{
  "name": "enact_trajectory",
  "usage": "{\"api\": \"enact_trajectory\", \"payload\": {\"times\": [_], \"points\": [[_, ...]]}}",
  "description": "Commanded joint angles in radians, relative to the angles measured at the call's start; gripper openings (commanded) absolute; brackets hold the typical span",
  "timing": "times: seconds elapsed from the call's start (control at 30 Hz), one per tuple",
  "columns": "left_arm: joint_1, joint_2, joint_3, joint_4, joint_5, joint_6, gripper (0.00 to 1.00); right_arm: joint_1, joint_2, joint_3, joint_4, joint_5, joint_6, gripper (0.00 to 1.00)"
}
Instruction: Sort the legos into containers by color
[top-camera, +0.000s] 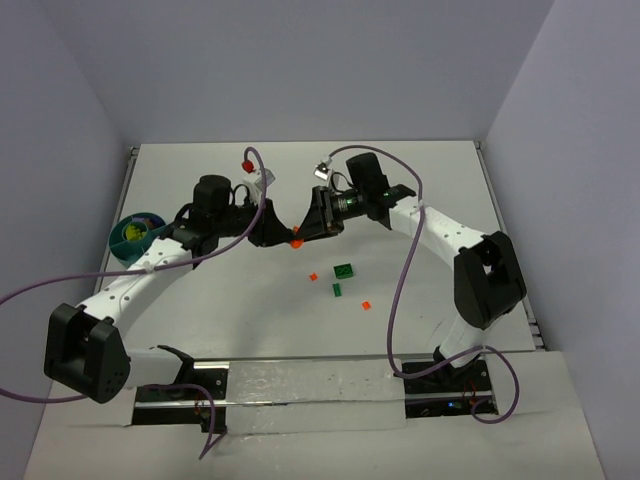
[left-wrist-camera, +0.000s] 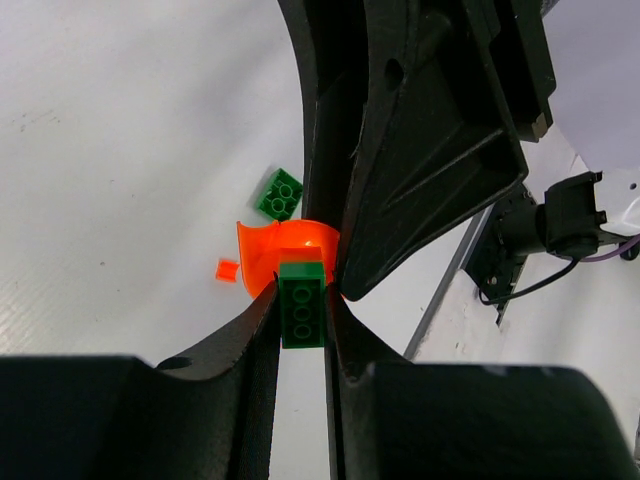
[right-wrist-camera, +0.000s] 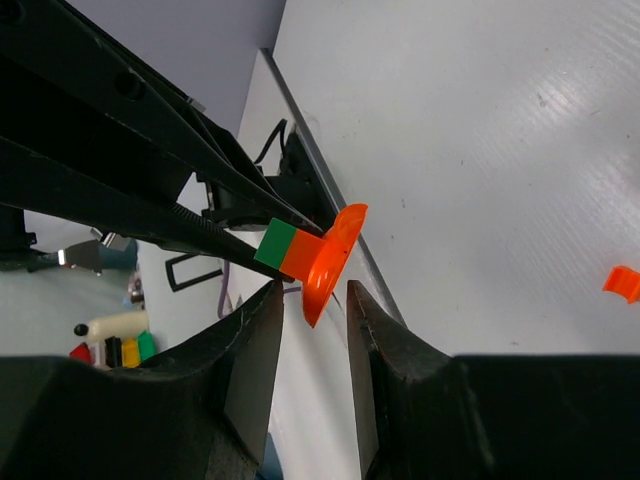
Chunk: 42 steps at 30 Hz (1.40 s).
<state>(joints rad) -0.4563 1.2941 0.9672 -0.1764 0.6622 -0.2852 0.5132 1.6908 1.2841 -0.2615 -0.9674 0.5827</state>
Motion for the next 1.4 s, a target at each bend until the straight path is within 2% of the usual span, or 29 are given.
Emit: {"api": "enact_trajectory", "payload": {"times": [0.0, 0.2, 0.27, 0.67, 1.03, 1.2, 1.37], "points": [[-0.001, 0.004, 0.050, 0.049, 0.002, -0.026, 0.00, 0.018, 0.012, 0.057, 0.010, 0.006, -0.010, 0.35], [-0.001, 0.008, 0.052, 0.042, -0.003, -0.026, 0.00, 0.019, -0.001, 0.067, -0.029, 0.051, -0.048, 0.12], [0.000, 0.013, 0.057, 0.032, -0.010, -0.022, 0.00, 0.019, -0.010, 0.075, -0.054, 0.088, -0.076, 0.00], [0.010, -0.010, 0.057, -0.001, -0.097, -0.017, 0.00, 0.015, -0.048, 0.075, -0.154, 0.314, -0.135, 0.00], [0.102, -0.063, 0.014, 0.003, -0.003, -0.024, 0.00, -0.070, -0.043, 0.017, -0.117, 0.258, -0.109, 0.00], [0.152, -0.086, -0.007, 0.026, 0.073, -0.027, 0.00, -0.076, -0.050, 0.014, -0.141, 0.300, -0.141, 0.00], [0.159, -0.081, 0.011, -0.035, -0.067, 0.031, 0.00, -0.079, -0.051, 0.012, -0.149, 0.318, -0.132, 0.00]]}}
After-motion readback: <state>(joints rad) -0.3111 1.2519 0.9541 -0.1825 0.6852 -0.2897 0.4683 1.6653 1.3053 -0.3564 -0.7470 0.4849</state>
